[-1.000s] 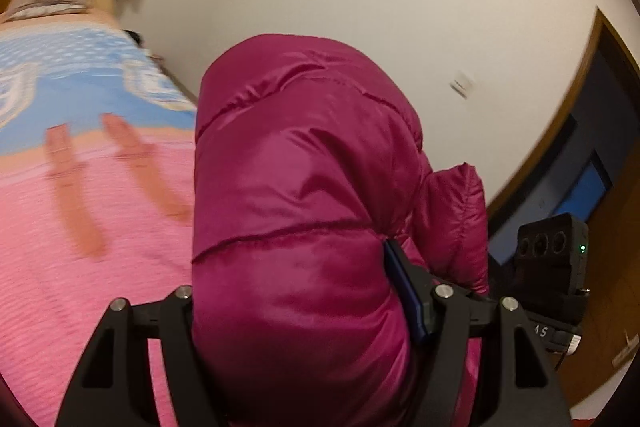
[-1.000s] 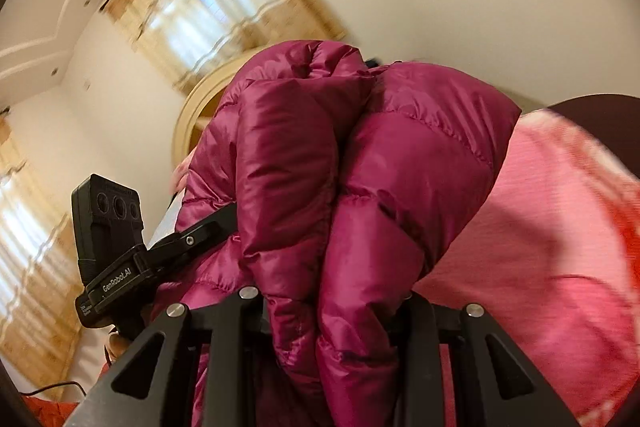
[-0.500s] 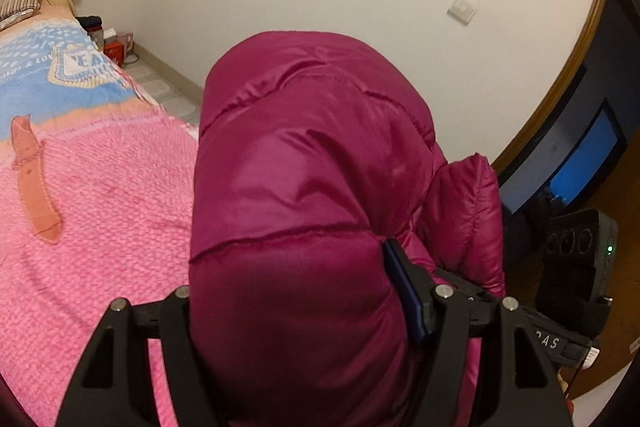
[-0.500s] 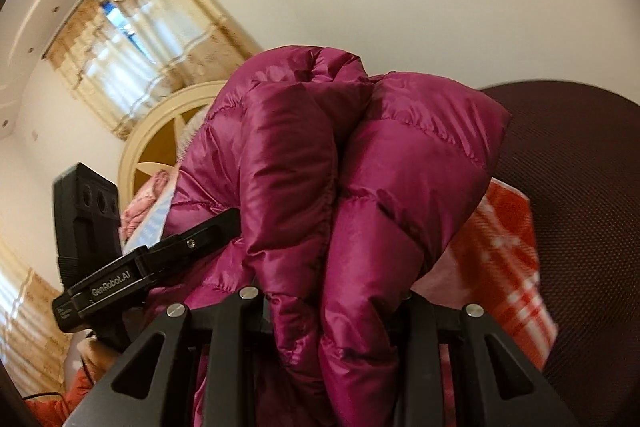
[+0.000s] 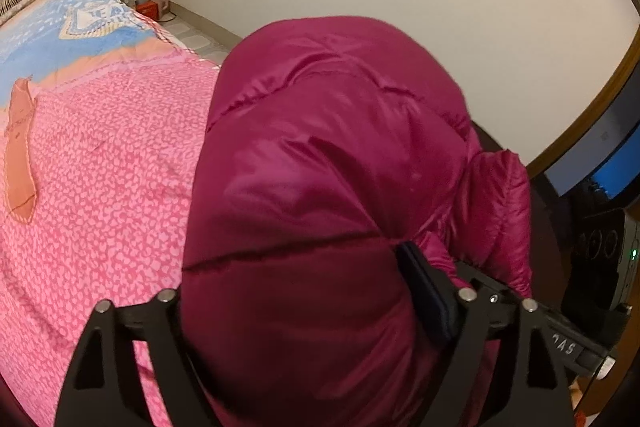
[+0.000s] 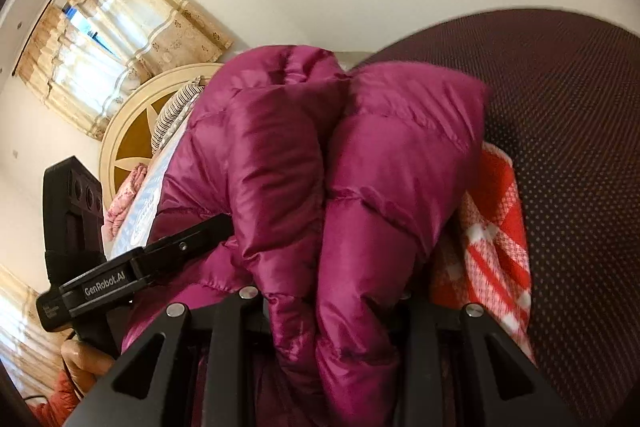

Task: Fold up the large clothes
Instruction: 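Carry the jacket bundle with both tools over to the dark chair seat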

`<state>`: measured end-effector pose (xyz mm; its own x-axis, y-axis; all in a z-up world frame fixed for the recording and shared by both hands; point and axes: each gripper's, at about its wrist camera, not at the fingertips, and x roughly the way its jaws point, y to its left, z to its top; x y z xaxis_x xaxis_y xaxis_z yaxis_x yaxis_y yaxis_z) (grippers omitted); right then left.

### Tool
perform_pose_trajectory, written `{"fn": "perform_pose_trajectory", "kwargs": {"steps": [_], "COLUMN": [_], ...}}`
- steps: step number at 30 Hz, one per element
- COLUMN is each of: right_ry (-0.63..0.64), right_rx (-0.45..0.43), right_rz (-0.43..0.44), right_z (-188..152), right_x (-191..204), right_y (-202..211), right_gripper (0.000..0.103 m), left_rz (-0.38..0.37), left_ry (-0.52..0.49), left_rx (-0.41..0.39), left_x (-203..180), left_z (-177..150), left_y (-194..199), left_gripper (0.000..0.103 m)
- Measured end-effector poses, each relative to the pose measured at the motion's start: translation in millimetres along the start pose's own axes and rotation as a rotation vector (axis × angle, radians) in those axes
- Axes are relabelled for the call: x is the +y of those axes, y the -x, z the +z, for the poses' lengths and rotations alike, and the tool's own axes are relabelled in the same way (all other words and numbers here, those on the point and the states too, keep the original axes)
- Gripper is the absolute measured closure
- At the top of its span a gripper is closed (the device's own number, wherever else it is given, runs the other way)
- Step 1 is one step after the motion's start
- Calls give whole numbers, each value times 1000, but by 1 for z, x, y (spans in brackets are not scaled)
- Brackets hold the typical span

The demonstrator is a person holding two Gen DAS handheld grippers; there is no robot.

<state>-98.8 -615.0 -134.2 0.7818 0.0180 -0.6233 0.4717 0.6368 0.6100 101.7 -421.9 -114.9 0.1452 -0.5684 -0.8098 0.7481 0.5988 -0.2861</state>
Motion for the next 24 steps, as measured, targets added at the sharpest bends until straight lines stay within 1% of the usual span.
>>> {"fn": "perform_pose_trajectory", "kwargs": {"steps": [3,5,9,10,12,13,14,15,17,19,21,22,23,24], "right_ry": [-47,-59,-28,-37,-61,-72,-79,-85,-81,-48,42,89,138,182], "right_rx": [19,20,20,19,13,8,6,1,-23,-84,-182,-219,-241,-244], "right_rz": [56,75,56,61,86,90,84,73,18,-61,-168,-205,-226,-231], "right_z": [5,4,3,-1,-4,-5,-6,-8,-13,-14,-12,-9,-6,-1], "right_x": [-29,-40,-37,-30,-30,-33,-33,-32,-28,-20,2,13,25,37], "right_y": [-4,-5,-3,-2,1,5,8,14,35,64,99,111,120,123], "right_gripper": [73,73,73,73,73,72,70,68,68,68,68,68,68,68], "left_rz": [17,34,93,100,108,115,119,127,153,186,204,206,205,206], "left_ry": [13,4,-34,-35,-47,-62,-72,-93,-125,-151,-161,-161,-158,-155], "left_rx": [7,1,-21,-21,-20,-22,-24,-32,-54,-79,-87,-91,-93,-97], "left_x": [-3,-7,-18,-20,-21,-25,-23,-27,-35,-44,-50,-52,-52,-54], "left_z": [0,-2,-6,-8,-8,-11,-7,-10,-15,-21,-25,-27,-28,-30], "left_y": [-4,-4,-3,-3,-4,-2,-5,-3,2,8,13,16,18,21], "left_gripper": [10,8,1,0,0,0,0,0,0,0,0,0,0,0]}}
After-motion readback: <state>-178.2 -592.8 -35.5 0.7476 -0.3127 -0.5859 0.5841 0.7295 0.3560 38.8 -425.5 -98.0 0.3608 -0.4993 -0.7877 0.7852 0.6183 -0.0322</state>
